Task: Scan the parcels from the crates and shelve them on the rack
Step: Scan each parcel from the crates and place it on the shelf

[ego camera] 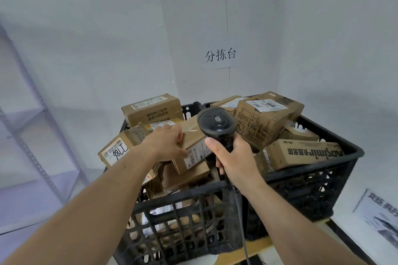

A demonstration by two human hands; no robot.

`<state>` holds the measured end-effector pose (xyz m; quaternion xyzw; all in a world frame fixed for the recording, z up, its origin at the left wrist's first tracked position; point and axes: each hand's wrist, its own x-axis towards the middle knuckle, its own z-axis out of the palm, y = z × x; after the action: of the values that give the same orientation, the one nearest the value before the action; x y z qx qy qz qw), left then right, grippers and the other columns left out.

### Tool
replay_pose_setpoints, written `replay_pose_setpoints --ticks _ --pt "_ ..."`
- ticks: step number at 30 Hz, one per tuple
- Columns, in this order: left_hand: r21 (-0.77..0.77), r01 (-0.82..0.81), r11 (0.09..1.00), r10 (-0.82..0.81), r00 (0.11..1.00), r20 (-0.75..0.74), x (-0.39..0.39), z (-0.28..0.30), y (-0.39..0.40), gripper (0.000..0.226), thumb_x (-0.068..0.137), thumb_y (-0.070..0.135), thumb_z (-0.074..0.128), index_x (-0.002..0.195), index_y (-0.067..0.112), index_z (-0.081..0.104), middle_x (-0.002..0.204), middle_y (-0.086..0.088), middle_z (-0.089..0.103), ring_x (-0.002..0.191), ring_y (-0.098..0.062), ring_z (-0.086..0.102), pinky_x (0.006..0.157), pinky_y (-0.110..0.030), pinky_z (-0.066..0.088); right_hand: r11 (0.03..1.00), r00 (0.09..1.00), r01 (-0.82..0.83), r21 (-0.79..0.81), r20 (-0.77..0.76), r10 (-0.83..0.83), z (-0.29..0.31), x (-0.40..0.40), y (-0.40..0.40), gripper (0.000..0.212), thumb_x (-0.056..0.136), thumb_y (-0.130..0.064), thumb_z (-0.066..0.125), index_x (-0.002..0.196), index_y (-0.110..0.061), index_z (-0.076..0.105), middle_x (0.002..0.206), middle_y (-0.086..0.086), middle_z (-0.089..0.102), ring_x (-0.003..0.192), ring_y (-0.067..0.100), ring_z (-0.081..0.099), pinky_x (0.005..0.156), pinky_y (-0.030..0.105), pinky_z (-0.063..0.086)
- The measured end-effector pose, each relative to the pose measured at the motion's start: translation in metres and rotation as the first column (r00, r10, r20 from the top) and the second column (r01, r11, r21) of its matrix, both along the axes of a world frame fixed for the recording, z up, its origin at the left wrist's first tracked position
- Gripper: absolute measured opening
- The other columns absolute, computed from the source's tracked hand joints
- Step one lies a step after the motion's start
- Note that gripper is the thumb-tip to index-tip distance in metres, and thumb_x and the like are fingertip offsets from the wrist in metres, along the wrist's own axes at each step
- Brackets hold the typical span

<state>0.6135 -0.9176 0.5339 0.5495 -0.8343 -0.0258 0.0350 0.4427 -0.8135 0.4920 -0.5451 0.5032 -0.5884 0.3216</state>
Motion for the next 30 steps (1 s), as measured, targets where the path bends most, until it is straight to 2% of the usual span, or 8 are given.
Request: replay_pose_setpoints --ticks 3,7,13,16,19,24,27,30 --pt "-0.005 0.018 1.000 -0.018 0.998 -0.063 0.007 0.001 0.003 0.043 0.078 0.048 0.072 0.098 0.026 0.041 0.104 0.003 0.048 0.092 -0.014 0.048 0.083 -0.031 0.049 0.999 0.999 0.043 -0.011 0.005 -0.043 0.004 0.007 0.011 0.015 0.087 -0.040 0.069 0.092 -0.035 0.056 0.064 -0.017 0.060 0.055 -0.001 0.054 0.060 0.018 0.041" --pt "0.005 0.037 0.999 -0.033 0.935 -0.354 0.025 0.000 0.005 0.050 0.079 0.040 0.074 0.108 0.023 0.038 0.109 0.002 0.048 0.093 -0.012 0.051 0.073 -0.025 0.047 0.995 0.995 0.097 -0.002 0.033 -0.097 0.011 0.017 0.033 0.013 0.090 -0.032 0.068 0.088 -0.028 0.056 0.055 -0.011 0.060 0.043 0.001 0.051 0.047 0.016 0.042" --pt "0.186 0.177 0.966 0.062 0.540 -0.839 0.045 -0.005 0.010 0.092 0.081 0.022 0.076 0.149 0.033 0.015 0.123 0.001 0.049 0.107 -0.019 0.058 0.089 -0.039 0.053 0.988 0.988 0.156 0.005 0.012 -0.156 0.014 0.035 0.059 0.015 0.089 -0.033 0.067 0.097 -0.025 0.058 0.053 -0.004 0.055 0.041 0.005 0.048 0.046 0.019 0.041" --pt "0.255 0.228 0.940 0.149 0.398 -0.905 0.053 -0.010 0.017 0.106 0.072 0.025 0.082 0.148 0.047 0.012 0.136 0.000 0.048 0.116 -0.024 0.056 0.098 -0.050 0.049 0.987 0.988 0.155 0.028 -0.003 -0.155 0.012 0.041 0.070 0.016 0.088 -0.034 0.067 0.097 -0.025 0.058 0.055 -0.001 0.055 0.042 0.007 0.048 0.045 0.020 0.042" --pt "0.294 0.238 0.926 0.210 0.324 -0.922 0.058 -0.016 0.028 0.117 0.053 0.033 0.084 0.143 0.057 0.013 0.143 -0.001 0.044 0.121 -0.027 0.053 0.099 -0.053 0.047 0.989 0.990 0.141 0.046 -0.007 -0.140 0.013 0.045 0.082 0.014 0.090 -0.030 0.067 0.092 -0.021 0.057 0.055 0.001 0.054 0.042 0.009 0.049 0.047 0.021 0.044" --pt "0.301 0.314 0.900 0.268 0.144 -0.953 0.047 -0.028 0.045 0.106 0.080 0.002 0.075 0.150 0.045 0.008 0.131 0.003 0.054 0.116 -0.023 0.058 0.090 -0.044 0.053 0.993 0.994 0.105 0.054 -0.042 -0.103 0.017 0.040 0.102 0.016 0.091 -0.030 0.067 0.102 -0.021 0.059 0.054 0.001 0.055 0.044 0.013 0.049 0.052 0.026 0.046" --pt "0.296 0.334 0.895 0.267 0.131 -0.955 0.039 -0.033 0.050 0.101 0.081 0.005 0.074 0.148 0.049 0.012 0.135 0.000 0.055 0.122 -0.025 0.054 0.100 -0.052 0.046 0.994 0.995 0.093 0.051 -0.048 -0.091 0.018 0.032 0.115 0.020 0.089 -0.033 0.070 0.097 -0.018 0.060 0.056 0.001 0.057 0.047 0.016 0.051 0.056 0.030 0.048" --pt "0.294 0.322 0.900 0.245 0.185 -0.952 0.032 -0.030 0.054 0.100 0.082 0.010 0.074 0.150 0.046 0.010 0.138 -0.001 0.052 0.125 -0.023 0.050 0.099 -0.045 0.046 0.995 0.997 0.073 0.063 -0.035 -0.071 0.019 0.025 0.127 0.032 0.080 -0.035 0.075 0.096 -0.010 0.063 0.058 -0.004 0.060 0.050 0.014 0.052 0.055 0.030 0.048"
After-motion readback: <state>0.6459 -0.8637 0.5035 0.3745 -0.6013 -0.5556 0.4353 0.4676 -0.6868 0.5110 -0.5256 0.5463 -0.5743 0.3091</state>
